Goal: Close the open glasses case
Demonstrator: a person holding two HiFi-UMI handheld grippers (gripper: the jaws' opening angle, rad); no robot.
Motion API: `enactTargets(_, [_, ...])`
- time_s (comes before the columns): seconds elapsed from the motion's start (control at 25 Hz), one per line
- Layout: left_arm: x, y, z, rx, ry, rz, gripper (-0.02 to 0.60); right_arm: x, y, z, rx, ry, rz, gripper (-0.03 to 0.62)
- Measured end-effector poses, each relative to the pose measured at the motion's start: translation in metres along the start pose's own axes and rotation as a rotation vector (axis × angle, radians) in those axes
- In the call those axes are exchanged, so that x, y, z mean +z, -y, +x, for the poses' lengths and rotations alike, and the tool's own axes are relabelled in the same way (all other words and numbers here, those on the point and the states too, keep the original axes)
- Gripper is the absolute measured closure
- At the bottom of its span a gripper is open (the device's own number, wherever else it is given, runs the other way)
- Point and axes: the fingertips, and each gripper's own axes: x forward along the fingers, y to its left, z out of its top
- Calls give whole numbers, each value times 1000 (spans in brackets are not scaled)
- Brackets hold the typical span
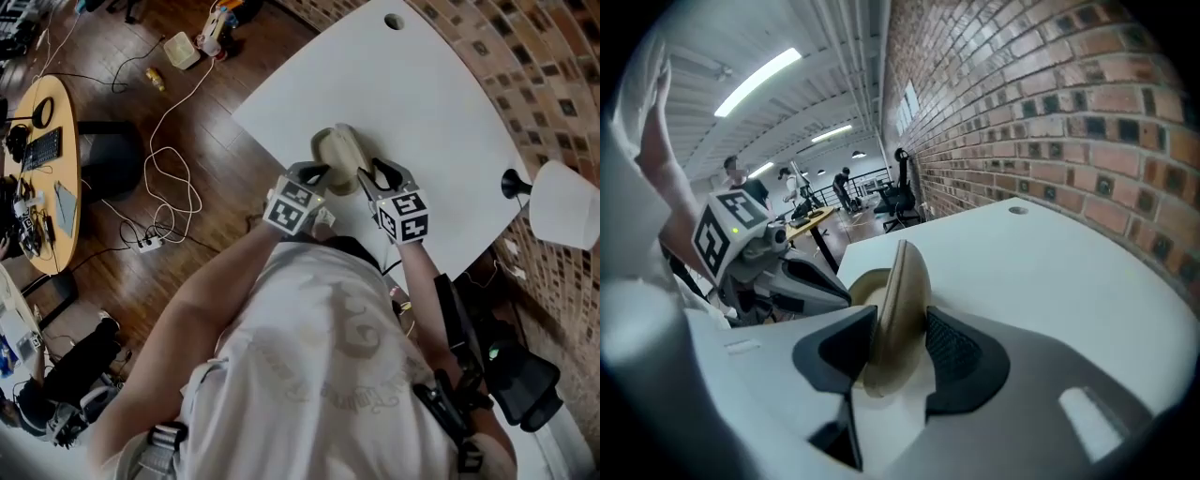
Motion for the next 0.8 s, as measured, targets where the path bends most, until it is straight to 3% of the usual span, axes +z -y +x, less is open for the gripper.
enactTargets(0.36, [0,-6,-12,-8,44,-4,577,5,-44,9,-83,-87,-350,418])
enactTargets(0.52, [-10,-18,-33,24,60,-48,577,5,-53,11,-121,-113,-476,415])
enactTargets(0.64, [-19,-29,-49,53,71,-93,577,3,-65,12,-124,-119,-537,404])
enactTargets(0.8, [-12,-35,-64,57,98,-88,577,2,-73,13,-127,-115,-546,398])
